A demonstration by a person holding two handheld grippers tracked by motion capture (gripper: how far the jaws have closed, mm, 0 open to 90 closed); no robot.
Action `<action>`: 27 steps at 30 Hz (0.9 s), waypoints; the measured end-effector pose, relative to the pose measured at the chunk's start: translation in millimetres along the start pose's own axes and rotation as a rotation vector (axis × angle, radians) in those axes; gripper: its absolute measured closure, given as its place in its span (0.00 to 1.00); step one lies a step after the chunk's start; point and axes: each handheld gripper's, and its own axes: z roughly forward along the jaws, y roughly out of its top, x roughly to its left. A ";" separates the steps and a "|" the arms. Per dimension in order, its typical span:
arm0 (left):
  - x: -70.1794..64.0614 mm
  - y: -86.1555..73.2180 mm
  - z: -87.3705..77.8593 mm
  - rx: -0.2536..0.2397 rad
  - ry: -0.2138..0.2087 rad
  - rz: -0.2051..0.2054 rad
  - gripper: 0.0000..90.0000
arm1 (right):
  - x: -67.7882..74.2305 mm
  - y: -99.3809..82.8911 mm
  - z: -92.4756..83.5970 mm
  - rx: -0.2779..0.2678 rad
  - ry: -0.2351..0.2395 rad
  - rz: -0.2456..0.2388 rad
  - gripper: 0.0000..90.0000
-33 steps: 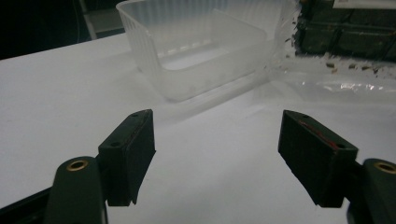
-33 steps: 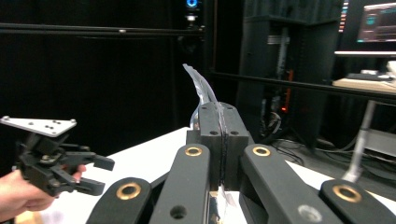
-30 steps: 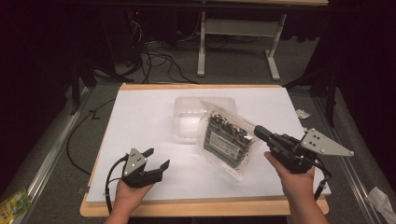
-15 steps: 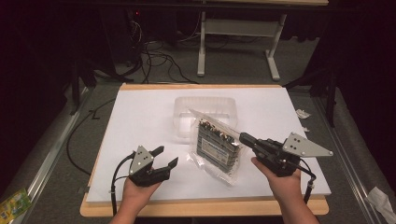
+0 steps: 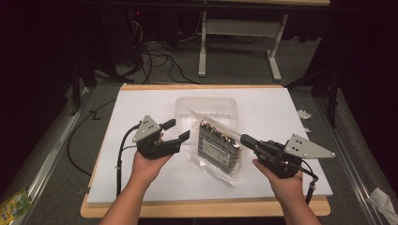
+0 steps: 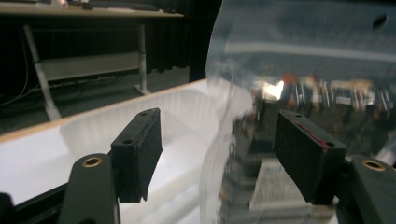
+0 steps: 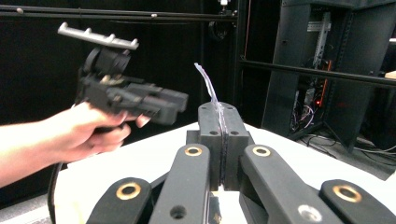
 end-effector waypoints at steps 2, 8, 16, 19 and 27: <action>3.0 8.1 8.5 0.001 -0.024 0.007 0.35 | 0.6 -0.2 0.5 0.002 0.004 -0.001 1.00; 11.8 16.5 29.3 -0.014 -0.103 0.002 0.31 | 2.0 -0.5 1.2 0.002 0.015 -0.003 1.00; 8.9 15.5 37.9 -0.017 -0.145 0.017 0.57 | -2.4 -6.0 2.1 0.010 0.010 0.014 1.00; 7.3 13.2 35.4 -0.031 -0.112 0.026 0.72 | -5.0 -7.1 0.3 0.009 -0.002 0.021 1.00; -3.2 0.2 27.8 -0.052 -0.070 0.075 0.96 | -12.7 -14.5 -1.8 0.011 -0.020 0.055 1.00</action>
